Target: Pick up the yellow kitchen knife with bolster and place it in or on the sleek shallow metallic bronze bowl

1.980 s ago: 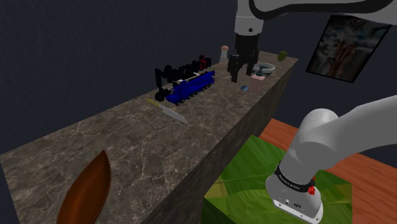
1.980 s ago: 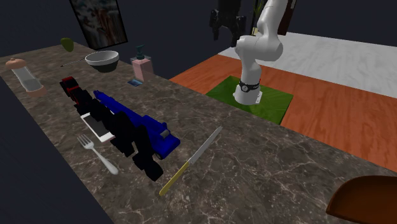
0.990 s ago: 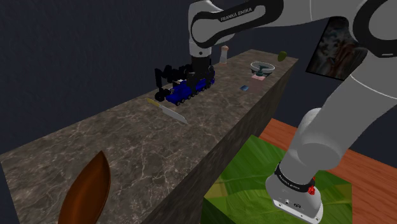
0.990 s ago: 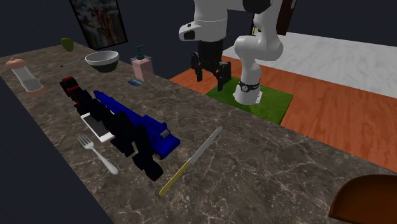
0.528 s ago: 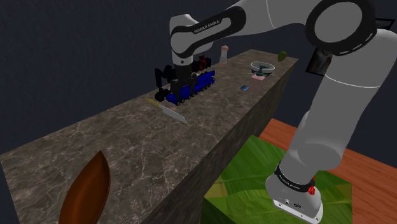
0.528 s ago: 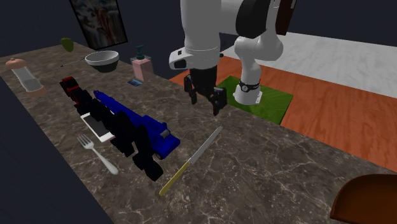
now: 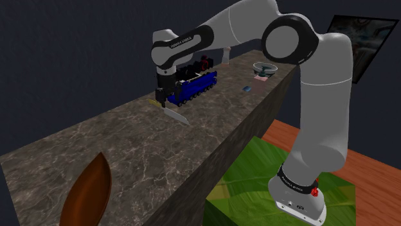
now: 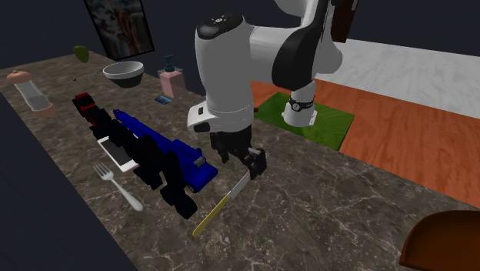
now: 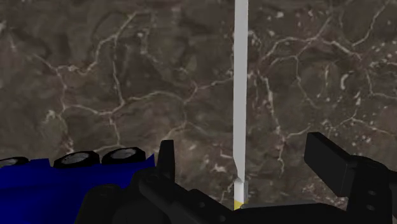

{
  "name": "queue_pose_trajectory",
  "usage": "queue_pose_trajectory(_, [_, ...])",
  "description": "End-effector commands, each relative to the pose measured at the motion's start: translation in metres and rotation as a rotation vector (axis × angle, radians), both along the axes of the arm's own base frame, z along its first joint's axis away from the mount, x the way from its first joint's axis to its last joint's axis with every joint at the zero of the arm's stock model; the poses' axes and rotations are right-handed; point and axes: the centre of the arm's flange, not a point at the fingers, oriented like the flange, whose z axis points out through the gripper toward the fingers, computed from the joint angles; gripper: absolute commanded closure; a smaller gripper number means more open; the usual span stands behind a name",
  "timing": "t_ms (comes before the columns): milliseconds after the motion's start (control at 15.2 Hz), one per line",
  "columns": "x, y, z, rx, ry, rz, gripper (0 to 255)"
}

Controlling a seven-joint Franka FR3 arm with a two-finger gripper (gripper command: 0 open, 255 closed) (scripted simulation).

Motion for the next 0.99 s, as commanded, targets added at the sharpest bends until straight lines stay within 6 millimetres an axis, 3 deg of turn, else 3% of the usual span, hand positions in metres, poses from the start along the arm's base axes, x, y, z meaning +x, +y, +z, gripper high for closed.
queue_pose_trajectory(0, [0.017,0.01,-0.012,0.006,0.002,0.01,0])
queue_pose_trajectory(528, [0.013,0.011,-0.051,0.006,0.002,0.01,0])
queue_pose_trajectory(924, [0.013,0.011,-0.051,0.006,0.002,0.01,0])
